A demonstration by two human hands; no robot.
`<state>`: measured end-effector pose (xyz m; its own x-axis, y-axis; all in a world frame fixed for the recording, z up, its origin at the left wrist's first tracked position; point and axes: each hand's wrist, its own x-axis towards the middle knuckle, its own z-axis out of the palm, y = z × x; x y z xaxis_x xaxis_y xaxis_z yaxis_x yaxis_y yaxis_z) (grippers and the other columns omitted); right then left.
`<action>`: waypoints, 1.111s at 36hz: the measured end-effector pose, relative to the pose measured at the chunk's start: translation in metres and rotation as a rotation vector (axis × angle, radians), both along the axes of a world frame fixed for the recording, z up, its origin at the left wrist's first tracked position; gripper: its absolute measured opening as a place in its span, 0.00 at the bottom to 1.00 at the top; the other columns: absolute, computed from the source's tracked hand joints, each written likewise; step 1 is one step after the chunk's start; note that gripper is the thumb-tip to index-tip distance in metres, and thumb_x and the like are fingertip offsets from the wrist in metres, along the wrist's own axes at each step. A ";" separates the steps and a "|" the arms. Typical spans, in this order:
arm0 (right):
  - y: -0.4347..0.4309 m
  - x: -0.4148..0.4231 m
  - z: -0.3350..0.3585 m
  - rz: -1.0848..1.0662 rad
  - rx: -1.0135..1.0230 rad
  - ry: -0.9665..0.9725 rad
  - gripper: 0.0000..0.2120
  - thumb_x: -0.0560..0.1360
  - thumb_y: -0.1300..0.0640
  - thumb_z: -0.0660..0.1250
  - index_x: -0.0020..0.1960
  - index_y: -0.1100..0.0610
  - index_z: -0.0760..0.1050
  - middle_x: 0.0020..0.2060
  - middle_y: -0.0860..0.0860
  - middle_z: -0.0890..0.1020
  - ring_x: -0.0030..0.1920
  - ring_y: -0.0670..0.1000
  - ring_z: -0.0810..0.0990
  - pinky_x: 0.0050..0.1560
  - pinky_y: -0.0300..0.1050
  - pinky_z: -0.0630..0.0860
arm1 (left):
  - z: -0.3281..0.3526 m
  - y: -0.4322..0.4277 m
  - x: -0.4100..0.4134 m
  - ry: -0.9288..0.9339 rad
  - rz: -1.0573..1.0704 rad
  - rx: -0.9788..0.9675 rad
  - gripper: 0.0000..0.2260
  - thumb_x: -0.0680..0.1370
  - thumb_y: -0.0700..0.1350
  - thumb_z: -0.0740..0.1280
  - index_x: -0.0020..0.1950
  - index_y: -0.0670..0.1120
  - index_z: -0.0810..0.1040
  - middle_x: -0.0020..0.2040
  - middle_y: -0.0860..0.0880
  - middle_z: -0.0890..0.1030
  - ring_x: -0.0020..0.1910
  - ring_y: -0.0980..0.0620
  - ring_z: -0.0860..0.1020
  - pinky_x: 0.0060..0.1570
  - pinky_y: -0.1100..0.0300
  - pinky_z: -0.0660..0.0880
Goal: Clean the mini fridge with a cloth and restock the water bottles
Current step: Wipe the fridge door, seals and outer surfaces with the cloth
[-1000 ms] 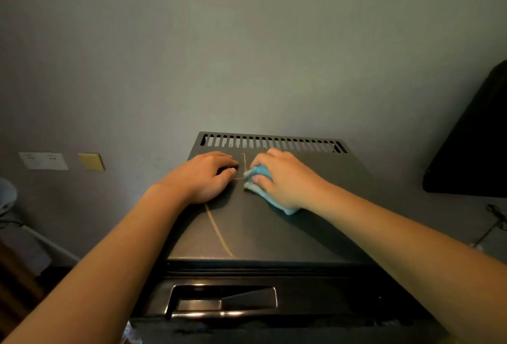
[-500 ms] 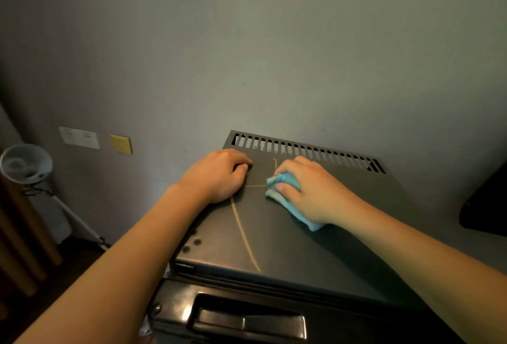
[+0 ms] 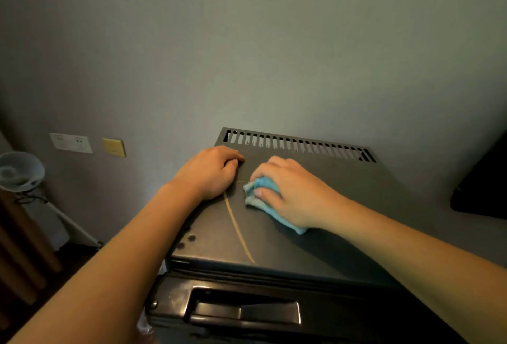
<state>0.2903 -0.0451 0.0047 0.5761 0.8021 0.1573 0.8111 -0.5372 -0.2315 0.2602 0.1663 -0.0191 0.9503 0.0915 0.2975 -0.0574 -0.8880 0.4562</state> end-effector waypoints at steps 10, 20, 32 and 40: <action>0.045 0.036 0.008 -0.251 -0.106 -0.119 0.15 0.83 0.48 0.59 0.67 0.52 0.71 0.63 0.53 0.73 0.63 0.59 0.71 0.58 0.56 0.72 | 0.008 -0.008 -0.021 -0.021 0.138 0.035 0.20 0.83 0.45 0.57 0.76 0.54 0.71 0.75 0.51 0.73 0.73 0.47 0.70 0.68 0.51 0.70; -0.002 -0.057 0.008 0.082 -0.057 0.006 0.09 0.82 0.45 0.60 0.62 0.42 0.71 0.56 0.41 0.70 0.57 0.48 0.69 0.60 0.53 0.72 | -0.002 -0.005 -0.089 0.158 0.303 -0.093 0.16 0.84 0.46 0.57 0.69 0.46 0.75 0.66 0.40 0.78 0.65 0.38 0.75 0.62 0.50 0.72; -0.007 -0.072 0.011 0.154 -0.046 0.052 0.10 0.81 0.45 0.63 0.61 0.42 0.73 0.56 0.42 0.72 0.59 0.49 0.70 0.63 0.53 0.71 | -0.003 -0.021 -0.101 0.237 0.365 -0.177 0.14 0.85 0.47 0.54 0.62 0.43 0.75 0.62 0.36 0.79 0.61 0.36 0.75 0.57 0.49 0.72; 0.005 -0.072 0.010 0.088 -0.078 -0.047 0.11 0.83 0.45 0.59 0.63 0.44 0.70 0.58 0.44 0.70 0.58 0.51 0.69 0.60 0.55 0.72 | -0.006 -0.018 -0.103 0.228 0.340 -0.205 0.18 0.86 0.51 0.54 0.75 0.50 0.68 0.69 0.40 0.76 0.67 0.39 0.74 0.63 0.51 0.70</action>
